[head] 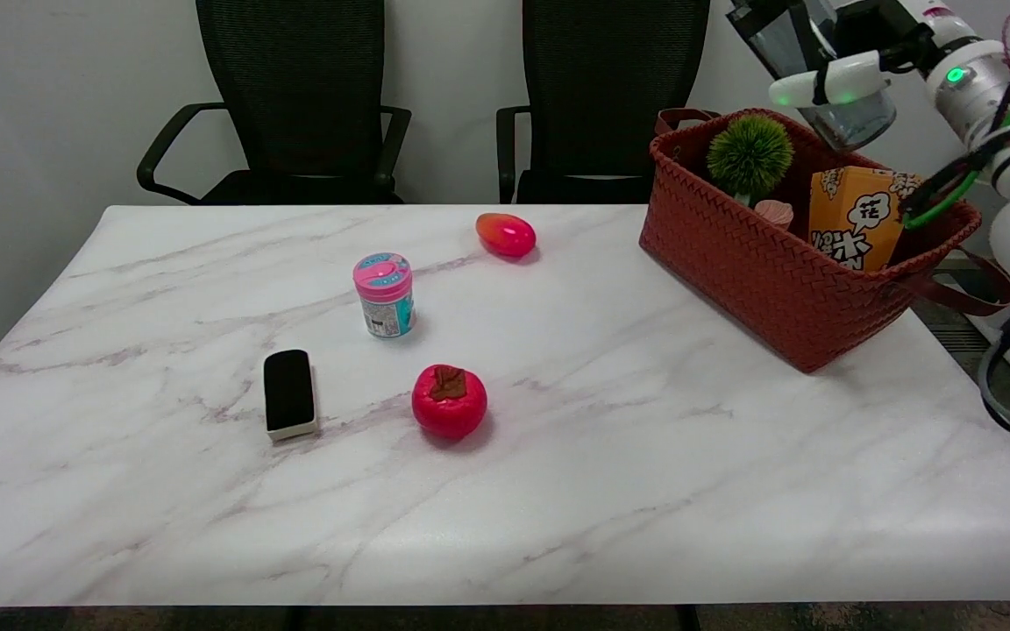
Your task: Place the black water bottle into the brown storage basket.
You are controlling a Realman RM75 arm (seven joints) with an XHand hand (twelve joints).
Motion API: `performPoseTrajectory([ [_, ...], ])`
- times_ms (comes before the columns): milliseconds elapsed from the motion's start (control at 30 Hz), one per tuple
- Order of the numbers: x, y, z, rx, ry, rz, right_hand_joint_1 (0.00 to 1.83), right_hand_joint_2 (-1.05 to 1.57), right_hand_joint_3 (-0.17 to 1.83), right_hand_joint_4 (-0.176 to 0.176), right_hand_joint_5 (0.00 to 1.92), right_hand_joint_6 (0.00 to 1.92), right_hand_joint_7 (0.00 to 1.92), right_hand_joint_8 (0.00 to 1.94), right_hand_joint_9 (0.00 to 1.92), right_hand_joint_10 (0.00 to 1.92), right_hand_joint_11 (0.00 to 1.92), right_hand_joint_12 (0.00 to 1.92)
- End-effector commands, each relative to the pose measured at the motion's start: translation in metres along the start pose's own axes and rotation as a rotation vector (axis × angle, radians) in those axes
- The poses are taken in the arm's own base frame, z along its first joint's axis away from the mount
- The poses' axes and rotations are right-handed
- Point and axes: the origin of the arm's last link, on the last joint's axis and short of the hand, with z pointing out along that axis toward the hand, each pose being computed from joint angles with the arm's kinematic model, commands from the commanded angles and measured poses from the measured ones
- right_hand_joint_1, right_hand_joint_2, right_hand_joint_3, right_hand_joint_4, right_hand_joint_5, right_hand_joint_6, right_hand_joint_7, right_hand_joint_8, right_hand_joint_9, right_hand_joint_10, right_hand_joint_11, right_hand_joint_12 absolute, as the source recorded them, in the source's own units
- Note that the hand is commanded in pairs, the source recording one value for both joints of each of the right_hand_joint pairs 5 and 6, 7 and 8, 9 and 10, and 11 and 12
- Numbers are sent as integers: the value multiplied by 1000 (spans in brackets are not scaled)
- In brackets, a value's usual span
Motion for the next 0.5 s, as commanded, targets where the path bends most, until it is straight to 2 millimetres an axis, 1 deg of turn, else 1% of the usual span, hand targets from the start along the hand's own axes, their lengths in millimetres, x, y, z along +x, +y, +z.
performPoseTrajectory([
  [33, -54, -47, 68, 46, -141, -37, 1279, 1043, 521, 0, 892, 892, 1157, 1157, 1189, 1189, 1074, 1074],
  [100, -65, -44, 69, 43, -160, -34, 1279, 1036, 525, 0, 890, 890, 1155, 1155, 1187, 1187, 1071, 1071],
  [200, -73, -34, 70, 20, -170, -30, 1279, 1033, 527, 0, 890, 890, 1155, 1155, 1186, 1186, 1070, 1070],
  [367, -75, -21, 68, -5, -169, -27, 1279, 1016, 535, 0, 889, 889, 1153, 1153, 1181, 1181, 1065, 1065],
  [500, -73, -13, 63, -12, -164, -26, 1281, 1005, 540, 0, 890, 890, 1153, 1153, 1179, 1179, 1063, 1063],
])
